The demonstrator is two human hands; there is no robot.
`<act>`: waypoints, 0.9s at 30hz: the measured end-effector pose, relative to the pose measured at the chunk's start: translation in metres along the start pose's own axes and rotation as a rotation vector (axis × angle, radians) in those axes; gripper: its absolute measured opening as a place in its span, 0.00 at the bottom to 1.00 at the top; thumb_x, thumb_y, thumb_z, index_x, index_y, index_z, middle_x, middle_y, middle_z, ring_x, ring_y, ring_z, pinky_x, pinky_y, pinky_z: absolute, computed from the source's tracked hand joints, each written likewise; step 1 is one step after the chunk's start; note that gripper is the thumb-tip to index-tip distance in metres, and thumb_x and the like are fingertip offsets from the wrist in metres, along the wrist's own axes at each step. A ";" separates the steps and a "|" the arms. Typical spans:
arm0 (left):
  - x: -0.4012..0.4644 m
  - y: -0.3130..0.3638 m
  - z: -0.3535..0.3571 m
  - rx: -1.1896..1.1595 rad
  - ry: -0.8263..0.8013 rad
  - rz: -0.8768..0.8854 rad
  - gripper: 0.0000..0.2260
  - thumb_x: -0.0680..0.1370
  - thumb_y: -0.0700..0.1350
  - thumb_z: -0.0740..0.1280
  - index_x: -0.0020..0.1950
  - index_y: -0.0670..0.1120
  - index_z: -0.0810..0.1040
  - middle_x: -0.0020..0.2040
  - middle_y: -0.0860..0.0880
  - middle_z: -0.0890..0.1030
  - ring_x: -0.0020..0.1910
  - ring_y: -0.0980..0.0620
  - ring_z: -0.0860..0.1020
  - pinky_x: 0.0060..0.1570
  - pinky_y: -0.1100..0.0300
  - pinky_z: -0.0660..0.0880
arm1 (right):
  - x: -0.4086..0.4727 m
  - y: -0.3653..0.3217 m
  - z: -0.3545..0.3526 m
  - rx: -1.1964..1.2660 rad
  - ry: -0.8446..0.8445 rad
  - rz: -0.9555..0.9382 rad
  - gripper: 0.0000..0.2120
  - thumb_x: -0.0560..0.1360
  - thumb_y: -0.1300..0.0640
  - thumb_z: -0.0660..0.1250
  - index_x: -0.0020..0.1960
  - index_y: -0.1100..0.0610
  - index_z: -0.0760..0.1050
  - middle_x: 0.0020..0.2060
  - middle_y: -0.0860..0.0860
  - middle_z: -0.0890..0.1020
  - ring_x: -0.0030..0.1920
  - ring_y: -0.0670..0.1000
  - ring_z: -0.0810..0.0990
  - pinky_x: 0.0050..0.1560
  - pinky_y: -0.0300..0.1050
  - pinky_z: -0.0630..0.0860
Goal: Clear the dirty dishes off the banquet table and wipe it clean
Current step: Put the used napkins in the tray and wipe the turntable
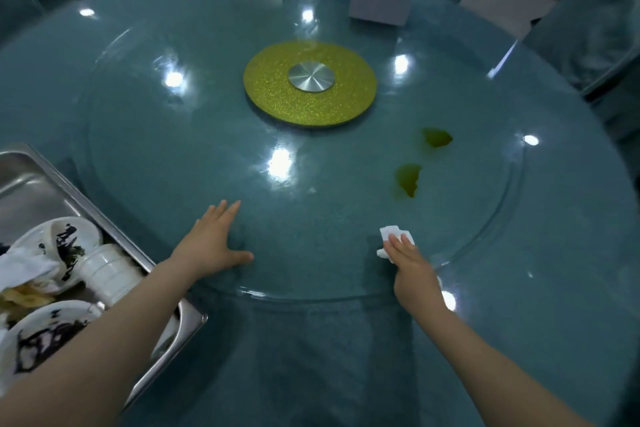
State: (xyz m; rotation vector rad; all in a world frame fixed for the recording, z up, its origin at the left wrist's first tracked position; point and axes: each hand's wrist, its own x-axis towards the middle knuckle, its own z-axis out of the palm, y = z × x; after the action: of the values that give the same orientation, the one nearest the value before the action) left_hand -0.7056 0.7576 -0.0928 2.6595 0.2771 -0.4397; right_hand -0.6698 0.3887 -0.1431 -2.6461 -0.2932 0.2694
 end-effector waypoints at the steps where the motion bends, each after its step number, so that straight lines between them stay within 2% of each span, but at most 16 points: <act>1: 0.000 0.009 0.003 0.002 -0.016 0.013 0.49 0.69 0.58 0.74 0.78 0.51 0.45 0.79 0.46 0.46 0.78 0.47 0.45 0.75 0.49 0.50 | -0.001 -0.003 0.001 -0.007 -0.024 0.005 0.35 0.71 0.78 0.54 0.74 0.56 0.62 0.75 0.47 0.59 0.76 0.47 0.52 0.71 0.32 0.51; 3: -0.001 0.025 0.011 0.011 -0.051 0.036 0.48 0.70 0.58 0.73 0.78 0.51 0.45 0.79 0.47 0.45 0.78 0.48 0.45 0.75 0.50 0.49 | -0.001 -0.007 0.002 -0.034 -0.074 -0.002 0.36 0.72 0.77 0.53 0.76 0.53 0.58 0.76 0.44 0.55 0.77 0.45 0.49 0.66 0.27 0.47; 5: -0.004 0.037 0.018 0.018 -0.087 0.057 0.48 0.70 0.59 0.72 0.78 0.50 0.44 0.79 0.47 0.44 0.78 0.48 0.44 0.75 0.50 0.49 | -0.003 -0.014 0.003 -0.057 -0.079 -0.033 0.36 0.72 0.76 0.53 0.76 0.53 0.56 0.76 0.44 0.54 0.77 0.46 0.48 0.64 0.27 0.47; 9: -0.010 0.052 0.030 0.001 -0.125 0.072 0.47 0.72 0.58 0.71 0.78 0.50 0.43 0.79 0.49 0.44 0.77 0.50 0.44 0.75 0.52 0.49 | -0.010 -0.029 0.010 -0.065 -0.084 -0.096 0.36 0.72 0.74 0.52 0.76 0.52 0.56 0.77 0.43 0.53 0.77 0.46 0.47 0.70 0.36 0.55; 12: -0.012 0.058 0.036 0.001 -0.148 0.085 0.47 0.72 0.58 0.71 0.78 0.49 0.42 0.79 0.48 0.43 0.77 0.50 0.44 0.75 0.52 0.49 | -0.014 -0.043 0.016 -0.076 -0.110 -0.161 0.35 0.73 0.73 0.53 0.77 0.53 0.55 0.77 0.44 0.52 0.77 0.48 0.47 0.69 0.39 0.59; 20: -0.017 0.072 0.050 -0.002 -0.153 0.063 0.48 0.72 0.59 0.70 0.78 0.46 0.42 0.79 0.47 0.41 0.77 0.50 0.44 0.75 0.54 0.50 | -0.013 -0.078 0.031 -0.097 -0.248 -0.442 0.34 0.73 0.74 0.55 0.76 0.56 0.55 0.77 0.47 0.54 0.77 0.51 0.48 0.70 0.44 0.60; 24: -0.020 0.066 0.050 -0.022 -0.124 -0.016 0.50 0.70 0.61 0.70 0.78 0.44 0.41 0.78 0.46 0.39 0.77 0.50 0.43 0.75 0.54 0.49 | -0.005 -0.074 0.026 -0.084 -0.254 -0.615 0.31 0.71 0.76 0.56 0.72 0.59 0.66 0.74 0.51 0.63 0.76 0.54 0.56 0.72 0.46 0.60; 26: -0.019 0.060 0.047 -0.015 -0.112 -0.042 0.52 0.70 0.62 0.71 0.78 0.44 0.40 0.78 0.46 0.39 0.77 0.49 0.43 0.74 0.54 0.49 | 0.004 -0.066 0.015 -0.117 -0.148 -0.648 0.31 0.65 0.78 0.62 0.66 0.61 0.74 0.68 0.54 0.72 0.70 0.61 0.68 0.67 0.50 0.68; 27: -0.018 0.058 0.045 -0.011 -0.104 -0.054 0.52 0.69 0.63 0.71 0.78 0.44 0.40 0.78 0.46 0.39 0.77 0.49 0.43 0.74 0.53 0.49 | 0.010 -0.062 0.012 -0.133 -0.061 -0.659 0.31 0.60 0.79 0.68 0.61 0.61 0.79 0.63 0.55 0.78 0.62 0.64 0.76 0.59 0.56 0.76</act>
State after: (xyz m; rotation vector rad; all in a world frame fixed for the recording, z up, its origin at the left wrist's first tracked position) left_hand -0.7196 0.6841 -0.1034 2.6130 0.3193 -0.5903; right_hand -0.6728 0.4504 -0.1267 -2.4979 -1.1980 0.1115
